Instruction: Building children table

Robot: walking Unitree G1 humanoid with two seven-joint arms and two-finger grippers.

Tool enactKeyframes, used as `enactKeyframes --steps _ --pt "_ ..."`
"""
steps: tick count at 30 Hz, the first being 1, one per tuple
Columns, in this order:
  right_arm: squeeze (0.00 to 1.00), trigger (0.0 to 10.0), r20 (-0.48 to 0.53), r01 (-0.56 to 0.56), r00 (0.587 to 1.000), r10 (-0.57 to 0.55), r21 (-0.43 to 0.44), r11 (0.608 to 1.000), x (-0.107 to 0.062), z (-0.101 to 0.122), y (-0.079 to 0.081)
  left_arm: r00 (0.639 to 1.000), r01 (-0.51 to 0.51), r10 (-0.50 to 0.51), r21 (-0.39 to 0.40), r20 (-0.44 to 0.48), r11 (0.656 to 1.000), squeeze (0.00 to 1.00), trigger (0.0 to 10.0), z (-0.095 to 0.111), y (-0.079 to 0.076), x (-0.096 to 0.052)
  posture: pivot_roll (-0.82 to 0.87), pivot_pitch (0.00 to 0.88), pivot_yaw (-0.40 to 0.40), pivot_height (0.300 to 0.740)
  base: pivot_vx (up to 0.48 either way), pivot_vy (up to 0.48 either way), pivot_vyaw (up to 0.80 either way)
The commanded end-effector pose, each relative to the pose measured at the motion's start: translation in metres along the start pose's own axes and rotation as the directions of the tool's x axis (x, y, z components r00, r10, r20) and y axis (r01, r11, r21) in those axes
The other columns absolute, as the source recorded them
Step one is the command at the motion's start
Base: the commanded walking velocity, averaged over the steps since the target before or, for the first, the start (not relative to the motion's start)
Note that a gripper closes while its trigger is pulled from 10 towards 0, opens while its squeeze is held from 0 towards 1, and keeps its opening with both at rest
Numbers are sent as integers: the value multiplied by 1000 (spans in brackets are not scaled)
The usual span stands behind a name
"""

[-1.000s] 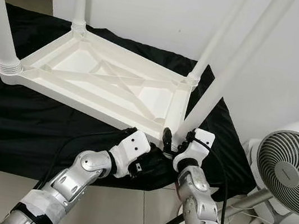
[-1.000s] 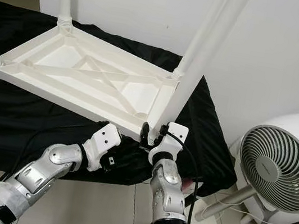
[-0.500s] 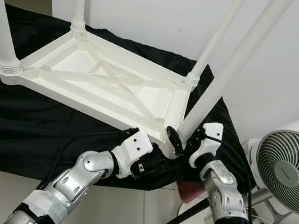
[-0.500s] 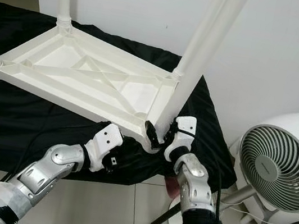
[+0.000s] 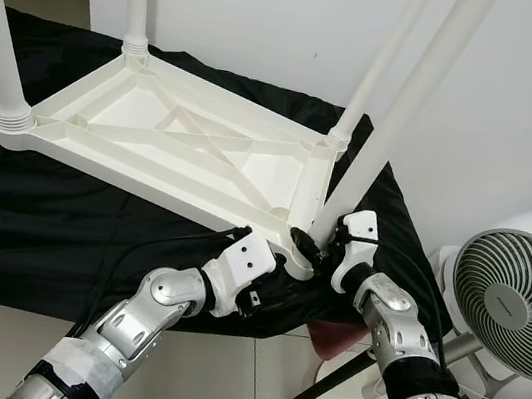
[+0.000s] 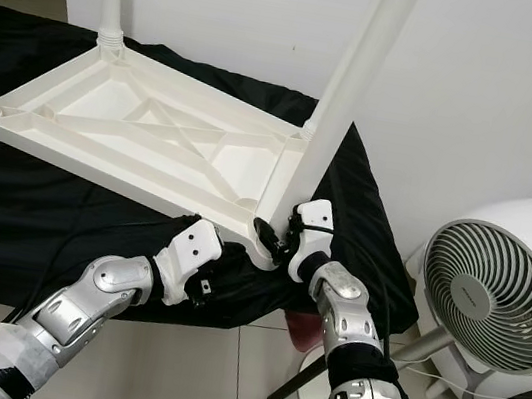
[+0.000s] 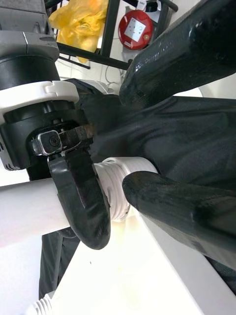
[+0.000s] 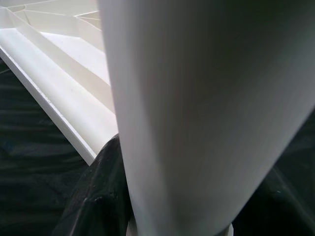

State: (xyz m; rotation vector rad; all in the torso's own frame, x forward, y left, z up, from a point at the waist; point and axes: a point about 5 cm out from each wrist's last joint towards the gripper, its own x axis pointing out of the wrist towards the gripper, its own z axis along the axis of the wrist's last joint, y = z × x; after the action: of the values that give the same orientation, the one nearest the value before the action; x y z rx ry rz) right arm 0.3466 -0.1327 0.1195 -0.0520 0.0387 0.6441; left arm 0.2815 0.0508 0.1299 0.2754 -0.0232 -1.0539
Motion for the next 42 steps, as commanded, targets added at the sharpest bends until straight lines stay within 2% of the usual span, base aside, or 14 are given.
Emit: enactKeyframes --steps 1,5,6,11,14,20,22,23,26,28,30,32,36,42 --pt "0 0 -73 -26 997 24 -31 999 -2 -12 1 997 71 -71 -1 -4 997 0 10000 0 -4 1 108 0 -175 740 0 0 0" --pt "0 0 -76 -25 997 22 -38 999 -3 -13 0 998 70 -70 0 -5 998 0 10000 0 -4 1 108 0 -175 740 0 0 0" --pt "0 10000 -83 -15 996 12 -31 999 -3 -15 -2 998 69 -69 0 -6 998 0 10000 0 -4 1 105 0 -175 740 0 0 0" --pt "0 10000 -85 20 996 -20 -8 1000 -5 -18 -4 998 70 -70 0 -5 998 0 10000 0 -4 2 98 0 -171 740 0 0 0" --pt "0 10000 -84 135 988 -131 45 990 -6 -20 -9 997 75 -75 0 -6 997 0 10000 0 -5 2 95 0 -171 740 0 0 0" --pt "0 10000 -81 217 974 -209 108 970 -7 -21 -8 997 78 -78 0 -8 997 0 10000 -1 -5 2 93 0 -171 740 0 0 0" --pt "0 10000 -85 337 941 -327 167 927 -8 -22 -6 997 83 -83 0 -9 997 0 10000 -1 -6 2 92 0 -171 740 0 0 0" --pt "0 10000 -85 337 941 -327 167 927 -8 -22 -6 997 83 -83 0 -9 997 0 10000 -1 -6 2 92 0 -171 740 0 0 0" --pt "0 10000 -94 466 885 -457 220 857 -10 -23 -2 996 87 -87 3 -10 996 0 10000 -2 -6 2 89 0 -170 740 0 0 0" --pt "0 10000 -101 557 829 -550 228 799 -13 -26 10 996 90 -90 5 -12 996 0 10000 -2 -6 3 86 0 -170 740 0 0 0" --pt "0 10000 -109 583 811 -575 234 778 -14 -27 15 996 91 -91 5 -12 996 0 10000 -2 -6 3 86 0 -170 740 0 0 0" --pt "0 10000 -128 636 769 -627 249 730 -16 -29 22 996 92 -92 5 -12 996 0 10000 -2 -6 3 86 0 -172 740 0 0 0" --pt "0 10000 -134 620 781 -610 282 732 -12 -27 36 996 93 -93 6 -12 996 0 10000 -2 -6 3 85 0 -171 740 0 0 0" --pt "0 10000 -143 634 770 -621 274 723 -15 -25 31 995 97 -97 6 -12 995 0 10000 -2 -6 4 83 0 -171 740 0 0 0"
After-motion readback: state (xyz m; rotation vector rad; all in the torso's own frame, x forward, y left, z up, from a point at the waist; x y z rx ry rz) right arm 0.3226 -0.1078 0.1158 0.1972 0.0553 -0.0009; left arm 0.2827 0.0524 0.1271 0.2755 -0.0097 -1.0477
